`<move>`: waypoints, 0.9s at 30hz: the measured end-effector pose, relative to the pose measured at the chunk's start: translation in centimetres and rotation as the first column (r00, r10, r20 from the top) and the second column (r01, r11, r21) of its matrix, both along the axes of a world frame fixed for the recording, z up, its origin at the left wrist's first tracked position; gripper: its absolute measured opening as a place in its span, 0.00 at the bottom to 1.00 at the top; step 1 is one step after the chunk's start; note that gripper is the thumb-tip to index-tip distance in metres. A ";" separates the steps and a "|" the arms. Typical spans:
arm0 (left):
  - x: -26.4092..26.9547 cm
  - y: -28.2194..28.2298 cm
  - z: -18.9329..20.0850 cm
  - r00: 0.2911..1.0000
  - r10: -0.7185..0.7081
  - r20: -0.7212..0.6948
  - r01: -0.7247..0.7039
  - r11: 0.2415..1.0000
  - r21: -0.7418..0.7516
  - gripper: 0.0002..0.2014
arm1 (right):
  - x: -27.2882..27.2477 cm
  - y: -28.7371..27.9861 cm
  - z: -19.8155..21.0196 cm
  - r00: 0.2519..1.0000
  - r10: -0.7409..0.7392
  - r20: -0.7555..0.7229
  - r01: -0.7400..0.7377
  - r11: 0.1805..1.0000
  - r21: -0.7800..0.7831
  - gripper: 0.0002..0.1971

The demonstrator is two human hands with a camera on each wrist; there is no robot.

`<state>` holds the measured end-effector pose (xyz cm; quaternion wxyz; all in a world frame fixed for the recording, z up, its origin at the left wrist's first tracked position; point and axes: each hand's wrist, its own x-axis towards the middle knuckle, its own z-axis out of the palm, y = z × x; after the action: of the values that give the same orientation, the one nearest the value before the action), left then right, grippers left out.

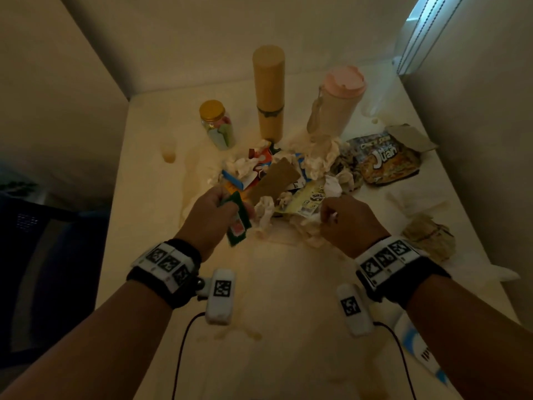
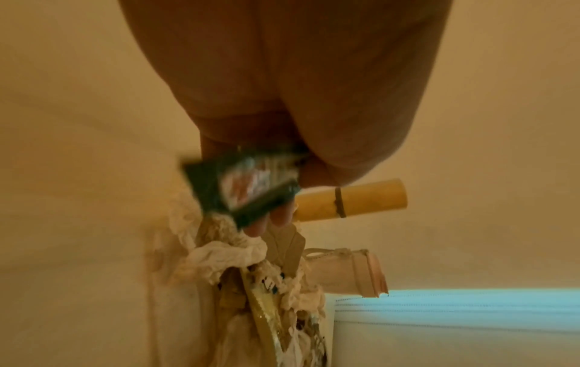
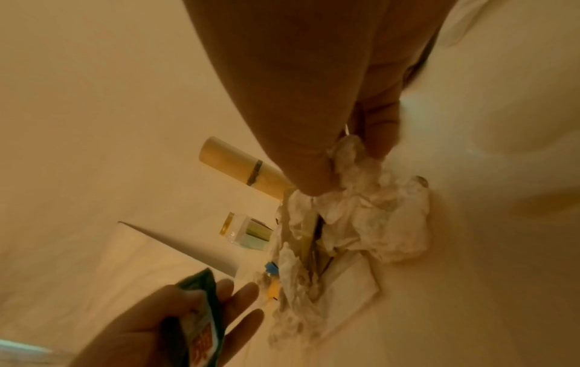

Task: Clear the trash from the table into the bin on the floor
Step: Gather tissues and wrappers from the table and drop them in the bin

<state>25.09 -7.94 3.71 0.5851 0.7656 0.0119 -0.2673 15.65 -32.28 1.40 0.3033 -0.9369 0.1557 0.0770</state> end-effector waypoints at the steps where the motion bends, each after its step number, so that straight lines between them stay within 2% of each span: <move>1: 0.1 -0.4 -0.3 0.999 -0.020 0.034 0.018 0.999 0.046 0.09 | -0.4 0.0 0.6 1.000 -0.003 0.024 0.003 1.000 0.022 0.06; 4: 0.7 -1.6 -1.9 0.983 -0.084 0.165 0.042 0.969 0.242 0.05 | -1.6 -0.3 1.8 0.998 -0.051 0.043 0.047 0.995 0.092 0.08; 7: 0.9 -2.9 -3.6 0.895 -0.354 0.272 0.174 0.838 0.517 0.12 | -2.6 -0.8 2.5 0.997 -0.078 0.015 0.075 0.990 0.122 0.12; 9: 0.9 -3.7 -4.7 0.848 -0.458 0.267 0.228 0.770 0.596 0.16 | -3.0 -1.1 2.4 0.996 -0.076 -0.038 0.081 0.986 0.145 0.13; 11: 1.0 -4.1 -5.4 0.834 -0.487 0.260 0.212 0.717 0.664 0.19 | -3.2 -1.1 2.0 0.997 -0.029 -0.078 0.040 0.988 0.146 0.14; 13: 1.0 -4.3 -5.6 0.817 -0.515 0.261 0.204 0.681 0.703 0.16 | -3.0 -1.0 1.1 0.994 0.030 -0.105 -0.016 0.992 0.127 0.18; 16: 1.0 -3.6 -5.6 0.814 -0.496 0.302 0.221 0.746 0.628 0.08 | -2.3 -0.5 -0.6 0.984 0.090 -0.156 -0.081 0.995 0.059 0.20; 18: 0.9 -2.5 -5.4 0.831 -0.433 0.348 0.187 0.808 0.559 0.08 | -1.7 0.0 -1.3 0.979 0.108 -0.174 -0.107 0.994 0.014 0.18; 21: 1.1 -0.6 -4.8 0.844 -0.361 0.397 0.130 0.856 0.501 0.09 | -0.8 0.9 -2.9 0.965 0.171 -0.198 -0.190 0.978 -0.081 0.25; 22: 1.0 0.0 -4.6 0.839 -0.353 0.415 0.120 0.863 0.491 0.11 | -0.5 1.2 -3.4 0.960 0.183 -0.211 -0.211 0.970 -0.121 0.24; 24: 0.9 0.8 -4.3 0.838 -0.359 0.412 0.124 0.859 0.497 0.13 | 0.1 1.3 -4.4 0.964 0.168 -0.206 -0.200 0.969 -0.145 0.15; 27: 0.2 0.6 -4.0 0.824 -0.434 0.365 0.186 0.815 0.549 0.08 | 0.1 1.3 -4.8 0.964 0.228 -0.135 -0.245 0.962 -0.123 0.07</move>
<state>25.31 -7.32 -0.33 0.3025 0.9205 -0.1932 -0.1542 15.76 -31.00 -3.41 0.2162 -0.9613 0.0654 0.1575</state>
